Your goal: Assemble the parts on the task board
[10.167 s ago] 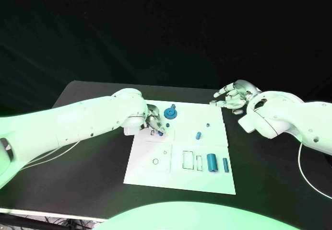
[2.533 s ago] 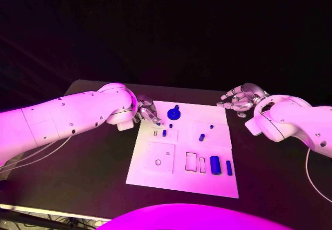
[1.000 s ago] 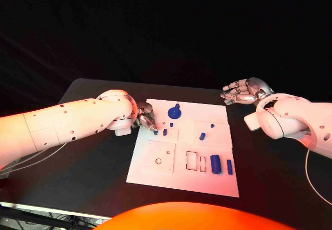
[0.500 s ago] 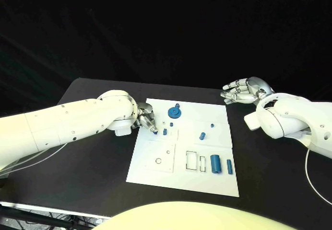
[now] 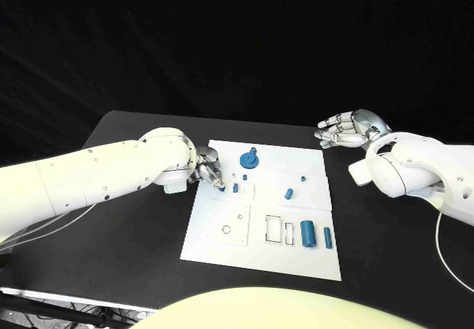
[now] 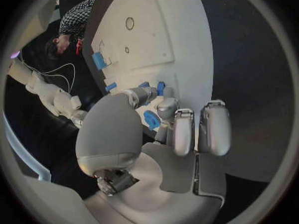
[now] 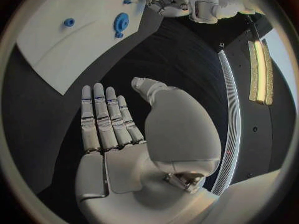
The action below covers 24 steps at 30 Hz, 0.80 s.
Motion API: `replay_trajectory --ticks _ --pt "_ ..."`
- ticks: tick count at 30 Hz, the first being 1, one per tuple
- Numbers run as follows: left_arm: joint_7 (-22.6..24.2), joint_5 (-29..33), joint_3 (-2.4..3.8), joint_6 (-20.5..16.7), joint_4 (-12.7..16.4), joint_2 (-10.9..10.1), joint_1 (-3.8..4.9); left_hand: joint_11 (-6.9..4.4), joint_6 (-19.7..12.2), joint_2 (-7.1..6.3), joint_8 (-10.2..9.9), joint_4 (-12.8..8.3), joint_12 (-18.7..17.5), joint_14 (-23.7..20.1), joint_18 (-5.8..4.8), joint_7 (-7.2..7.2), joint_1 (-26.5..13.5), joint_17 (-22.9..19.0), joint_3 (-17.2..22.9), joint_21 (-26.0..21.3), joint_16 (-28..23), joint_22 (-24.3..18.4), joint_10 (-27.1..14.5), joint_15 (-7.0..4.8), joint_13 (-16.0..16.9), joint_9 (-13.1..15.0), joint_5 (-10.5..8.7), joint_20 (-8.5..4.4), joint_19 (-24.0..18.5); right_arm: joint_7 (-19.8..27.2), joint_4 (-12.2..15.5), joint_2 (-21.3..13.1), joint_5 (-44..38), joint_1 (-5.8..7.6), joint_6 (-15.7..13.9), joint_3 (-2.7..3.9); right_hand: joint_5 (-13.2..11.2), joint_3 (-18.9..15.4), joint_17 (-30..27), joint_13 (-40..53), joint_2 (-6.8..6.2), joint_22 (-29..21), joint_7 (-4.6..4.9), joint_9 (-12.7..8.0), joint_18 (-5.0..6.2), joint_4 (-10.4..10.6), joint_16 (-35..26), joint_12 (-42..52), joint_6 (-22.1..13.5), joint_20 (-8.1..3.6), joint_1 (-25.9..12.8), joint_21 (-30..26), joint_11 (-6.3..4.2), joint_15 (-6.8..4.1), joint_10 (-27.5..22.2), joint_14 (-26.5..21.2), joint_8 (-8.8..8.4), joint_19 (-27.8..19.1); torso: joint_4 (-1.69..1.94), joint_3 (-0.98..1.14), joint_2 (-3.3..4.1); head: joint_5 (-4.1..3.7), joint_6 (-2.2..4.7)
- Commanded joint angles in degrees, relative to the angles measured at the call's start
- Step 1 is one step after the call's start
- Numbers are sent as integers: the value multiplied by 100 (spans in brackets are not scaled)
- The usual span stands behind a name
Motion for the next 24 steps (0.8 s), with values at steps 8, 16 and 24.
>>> replay_trajectory --ticks 8,16,24 --pt "61 -49 -12 251 0 28 -20 14 73 -25 33 -870 30 471 -83 -35 41 1029 863 35 25 6 42 -36 10 -6 11 -24 11 66 -5 5 -2 -6 146 0 -38 0 -16 -9 2 -19 507 -12 56 -48 -27 -25 -49 15 -60 -23 42 37 -11 -1 -19 -41 1 2 1 0 -12" --pt "46 -48 -12 193 -34 57 -20 14 78 -28 32 -873 34 470 -82 -35 41 1026 868 35 23 6 47 -36 17 -7 11 -24 10 61 -5 4 -2 -7 162 0 -38 0 -22 -11 3 -26 509 -15 56 -51 -32 -27 -52 16 -66 -24 43 38 -14 -3 -20 -44 0 3 2 -1 -18" --pt "16 -15 -13 251 -91 125 -20 15 81 -29 31 -874 36 471 -79 -34 39 1028 874 27 24 -11 49 -35 21 -8 10 -25 4 7 -23 7 -3 -7 275 0 -39 -3 -54 -18 4 -68 516 -26 54 -64 -65 -40 -68 26 -100 -29 52 50 -40 -20 -26 -65 -1 0 1 -3 -23"
